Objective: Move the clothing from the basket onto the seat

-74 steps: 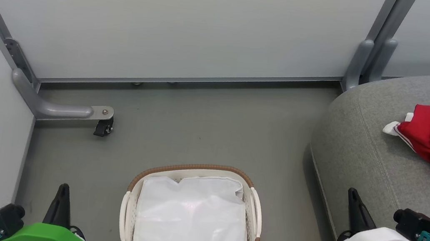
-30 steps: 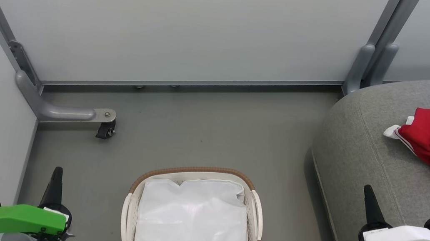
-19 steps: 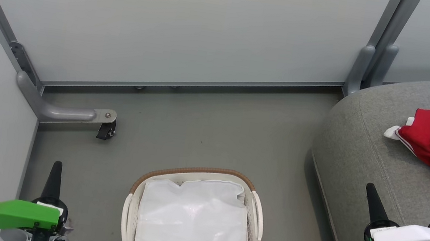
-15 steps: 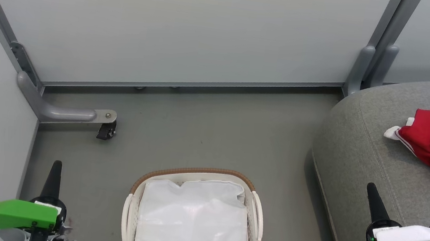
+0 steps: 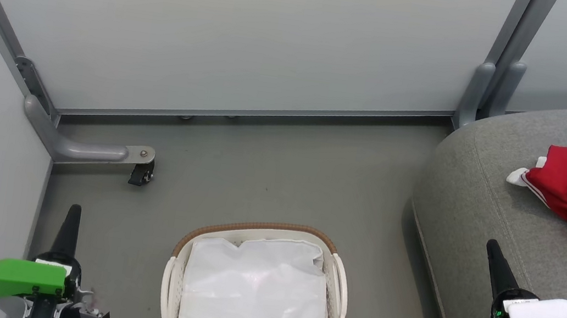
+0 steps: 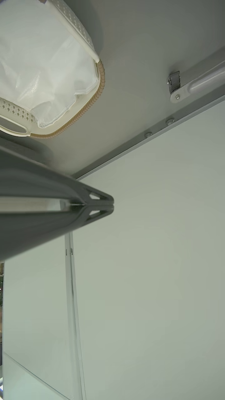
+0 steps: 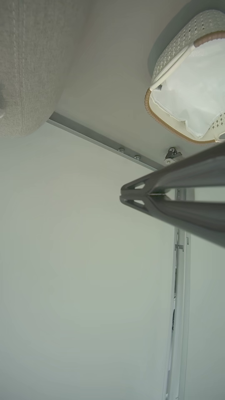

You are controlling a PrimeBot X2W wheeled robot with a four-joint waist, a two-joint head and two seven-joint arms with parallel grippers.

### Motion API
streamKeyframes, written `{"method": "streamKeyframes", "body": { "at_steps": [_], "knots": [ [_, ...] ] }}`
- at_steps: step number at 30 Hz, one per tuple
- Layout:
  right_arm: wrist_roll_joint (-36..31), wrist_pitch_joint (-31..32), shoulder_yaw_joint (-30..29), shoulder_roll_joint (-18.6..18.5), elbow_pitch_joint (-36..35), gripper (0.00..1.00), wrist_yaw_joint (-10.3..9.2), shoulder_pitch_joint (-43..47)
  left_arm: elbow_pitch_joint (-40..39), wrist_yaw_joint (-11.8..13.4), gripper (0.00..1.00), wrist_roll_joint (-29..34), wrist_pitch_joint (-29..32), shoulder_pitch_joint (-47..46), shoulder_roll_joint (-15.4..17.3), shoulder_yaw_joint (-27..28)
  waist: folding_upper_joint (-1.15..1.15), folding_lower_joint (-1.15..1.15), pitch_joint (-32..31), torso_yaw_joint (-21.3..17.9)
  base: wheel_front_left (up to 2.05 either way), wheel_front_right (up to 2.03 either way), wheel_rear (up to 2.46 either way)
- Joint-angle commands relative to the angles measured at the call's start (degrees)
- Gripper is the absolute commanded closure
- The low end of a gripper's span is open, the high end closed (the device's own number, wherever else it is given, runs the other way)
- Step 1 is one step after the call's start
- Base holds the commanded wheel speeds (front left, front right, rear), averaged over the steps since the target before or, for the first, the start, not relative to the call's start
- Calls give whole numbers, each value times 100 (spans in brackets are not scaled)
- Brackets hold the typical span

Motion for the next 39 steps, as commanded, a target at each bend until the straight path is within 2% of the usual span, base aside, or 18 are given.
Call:
{"method": "streamKeyframes", "body": {
  "at_steps": [1,30,39],
  "knots": [
    [133,43,-29,-37,-68,100,-1,40,-59,-27,100,-135,44,-131,42,25,0,0,-2,2,0,0,0],
    [1351,356,-159,-45,-255,100,-1,115,-205,-35,100,-1253,349,-192,47,122,0,0,-52,31,0,0,0],
    [1388,362,-163,-44,-262,100,-1,119,-206,-35,100,-1279,368,-187,47,124,0,0,-55,33,0,0,0]
  ]
}}
